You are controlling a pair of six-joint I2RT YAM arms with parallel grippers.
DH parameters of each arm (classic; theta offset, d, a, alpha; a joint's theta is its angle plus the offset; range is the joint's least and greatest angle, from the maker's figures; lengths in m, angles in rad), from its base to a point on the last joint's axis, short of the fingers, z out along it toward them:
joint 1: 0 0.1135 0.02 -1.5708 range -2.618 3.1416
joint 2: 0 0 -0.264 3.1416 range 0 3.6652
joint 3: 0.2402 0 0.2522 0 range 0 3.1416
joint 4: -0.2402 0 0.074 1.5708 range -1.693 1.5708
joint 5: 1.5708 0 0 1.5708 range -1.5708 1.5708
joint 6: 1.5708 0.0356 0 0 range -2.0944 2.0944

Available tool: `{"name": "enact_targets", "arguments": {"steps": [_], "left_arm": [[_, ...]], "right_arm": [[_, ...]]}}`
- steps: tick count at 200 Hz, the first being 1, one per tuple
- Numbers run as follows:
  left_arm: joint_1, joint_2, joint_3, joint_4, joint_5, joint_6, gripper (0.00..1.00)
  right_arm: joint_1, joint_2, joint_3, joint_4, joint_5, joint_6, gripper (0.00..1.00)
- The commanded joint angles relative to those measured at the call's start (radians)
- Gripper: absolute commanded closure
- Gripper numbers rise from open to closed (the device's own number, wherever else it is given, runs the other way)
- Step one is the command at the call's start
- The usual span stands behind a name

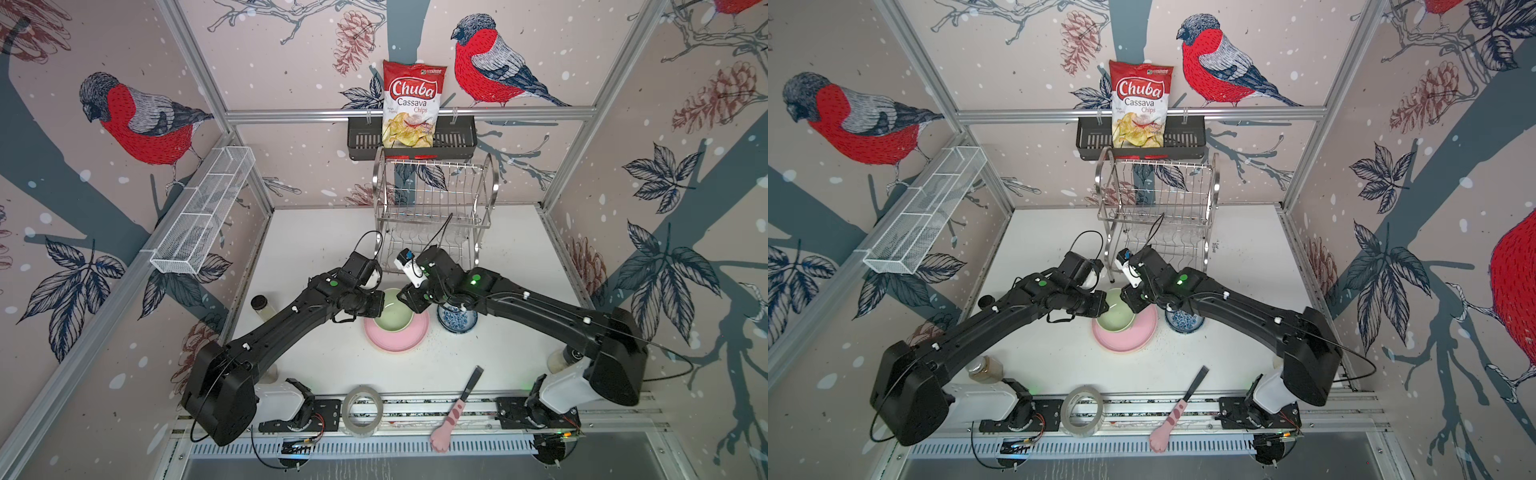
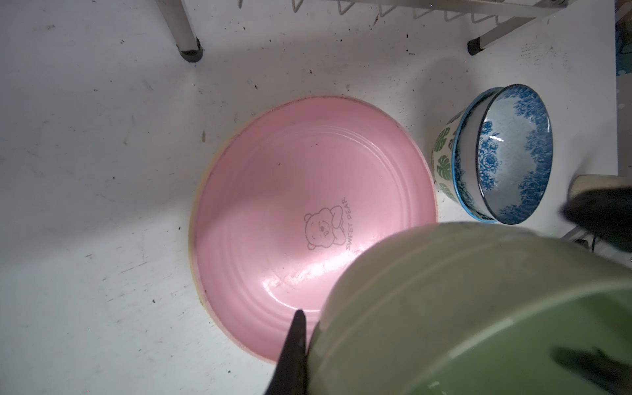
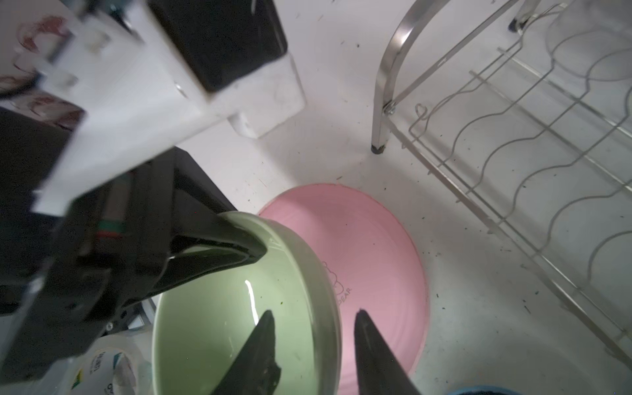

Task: Unload the mixed dishes from the dish rack
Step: 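Carry the pale green bowl over the pink plates while left gripper moves alongside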

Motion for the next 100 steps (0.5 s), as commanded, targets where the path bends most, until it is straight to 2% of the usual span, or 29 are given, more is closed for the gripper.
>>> {"name": "enact_targets", "arguments": {"steps": [1,18,35,91,100], "left_arm": [[0.000,0.001,0.010,0.011,0.003,0.010,1.00],[0.000,0.003,0.013,0.011,0.000,0.012,1.00],[0.000,0.007,0.016,0.012,0.000,0.015,1.00],[0.000,0.041,0.018,0.006,-0.008,0.030,1.00],[0.002,0.042,0.018,0.009,-0.006,0.029,1.00]], "right_arm": [[0.017,0.051,0.039,-0.073,0.034,-0.004,0.81],[0.029,0.082,0.053,-0.079,0.062,-0.007,0.93],[0.031,0.097,0.056,-0.072,0.064,-0.004,1.00],[0.028,0.100,0.036,-0.050,0.043,0.010,1.00],[0.027,0.101,0.036,-0.048,0.038,0.013,0.89]]}}
